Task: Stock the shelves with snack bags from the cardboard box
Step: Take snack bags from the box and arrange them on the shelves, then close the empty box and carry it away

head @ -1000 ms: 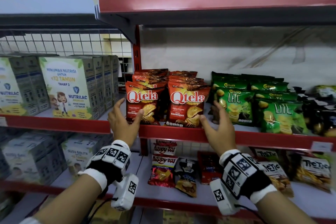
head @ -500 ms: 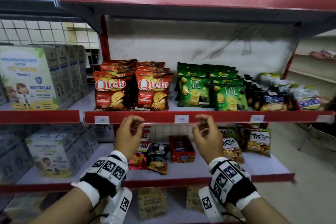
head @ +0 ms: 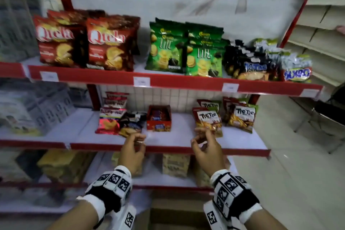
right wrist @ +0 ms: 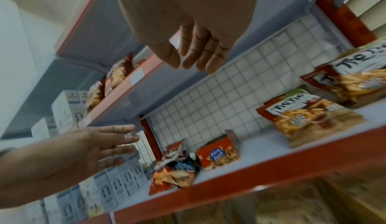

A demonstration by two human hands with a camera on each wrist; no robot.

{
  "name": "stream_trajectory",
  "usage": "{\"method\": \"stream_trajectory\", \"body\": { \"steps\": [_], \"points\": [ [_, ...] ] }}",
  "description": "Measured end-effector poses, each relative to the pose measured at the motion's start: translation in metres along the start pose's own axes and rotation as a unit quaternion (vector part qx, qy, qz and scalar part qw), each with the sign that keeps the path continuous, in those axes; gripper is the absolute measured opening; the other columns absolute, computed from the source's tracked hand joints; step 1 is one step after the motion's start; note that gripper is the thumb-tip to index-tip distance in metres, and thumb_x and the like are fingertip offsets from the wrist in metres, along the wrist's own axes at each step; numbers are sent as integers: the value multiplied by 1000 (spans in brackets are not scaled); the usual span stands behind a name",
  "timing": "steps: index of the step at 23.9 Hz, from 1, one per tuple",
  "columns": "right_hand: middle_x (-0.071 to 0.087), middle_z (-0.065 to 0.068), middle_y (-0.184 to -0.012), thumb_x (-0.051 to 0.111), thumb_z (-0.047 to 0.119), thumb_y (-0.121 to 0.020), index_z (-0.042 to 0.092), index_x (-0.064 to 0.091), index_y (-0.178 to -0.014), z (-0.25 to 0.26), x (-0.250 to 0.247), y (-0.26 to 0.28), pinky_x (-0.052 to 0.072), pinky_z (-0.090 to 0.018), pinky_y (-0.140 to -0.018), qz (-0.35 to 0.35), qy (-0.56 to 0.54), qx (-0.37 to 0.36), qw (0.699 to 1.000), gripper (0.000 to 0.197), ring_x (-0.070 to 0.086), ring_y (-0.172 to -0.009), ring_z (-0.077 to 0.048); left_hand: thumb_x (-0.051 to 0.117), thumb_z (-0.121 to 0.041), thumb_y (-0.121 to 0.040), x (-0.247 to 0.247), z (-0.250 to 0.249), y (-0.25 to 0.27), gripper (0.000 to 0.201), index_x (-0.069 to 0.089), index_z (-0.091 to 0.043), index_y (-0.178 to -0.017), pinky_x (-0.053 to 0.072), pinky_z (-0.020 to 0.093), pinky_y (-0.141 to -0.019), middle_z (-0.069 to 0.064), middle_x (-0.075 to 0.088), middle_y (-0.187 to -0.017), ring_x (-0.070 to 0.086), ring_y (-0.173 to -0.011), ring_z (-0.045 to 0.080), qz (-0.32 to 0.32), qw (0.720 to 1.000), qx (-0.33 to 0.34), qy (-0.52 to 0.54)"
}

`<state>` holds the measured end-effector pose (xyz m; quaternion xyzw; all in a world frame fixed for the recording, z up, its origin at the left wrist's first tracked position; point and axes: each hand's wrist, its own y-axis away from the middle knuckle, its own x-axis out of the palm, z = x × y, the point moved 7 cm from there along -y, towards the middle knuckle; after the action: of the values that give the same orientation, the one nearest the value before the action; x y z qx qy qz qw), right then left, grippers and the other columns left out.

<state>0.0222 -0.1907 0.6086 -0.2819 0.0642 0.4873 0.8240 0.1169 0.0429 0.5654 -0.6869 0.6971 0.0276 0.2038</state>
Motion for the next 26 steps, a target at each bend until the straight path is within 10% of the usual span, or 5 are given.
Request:
{"method": "stream_trajectory", "body": {
  "steps": [6,12,14,17,26],
  "points": [
    [58,9,-83,63,6,-85,26,51,-101,-116,-17,61,40,-6,-62,89,39,120,988,28,57,-78,-7,56,14,-83,66,87,74,21,59,6,-102,47,42,-89,26,60,-105,58,-95,35,32,991,-117,-51],
    [60,-7,-95,62,7,-86,19,53,-109,-195,-18,98,46,-27,-81,121,68,197,971,27,58,-89,-21,52,16,-84,99,140,104,26,58,0,-102,49,19,-73,12,59,-96,56,-93,29,69,980,-173,-68],
    [60,-8,-94,60,6,-85,15,55,-111,-224,-18,114,42,-20,-74,125,91,228,961,28,58,-85,-19,53,13,-85,111,156,111,25,58,3,-107,50,33,-81,14,57,-102,57,-95,31,81,975,-183,-98],
    [60,-8,-90,60,0,-83,9,56,-112,-264,-9,138,43,-11,-71,129,110,250,953,31,56,-77,-14,51,14,-85,129,196,124,24,58,7,-107,44,18,-71,15,53,-105,54,-93,29,92,970,-192,-120],
    [62,-11,-95,63,1,-83,12,55,-118,-447,45,238,41,-28,-89,122,153,301,933,37,58,-92,-24,56,11,-84,174,426,164,27,58,0,-108,44,33,-86,15,61,-103,59,-96,31,112,954,-233,-150]
  ]
}}
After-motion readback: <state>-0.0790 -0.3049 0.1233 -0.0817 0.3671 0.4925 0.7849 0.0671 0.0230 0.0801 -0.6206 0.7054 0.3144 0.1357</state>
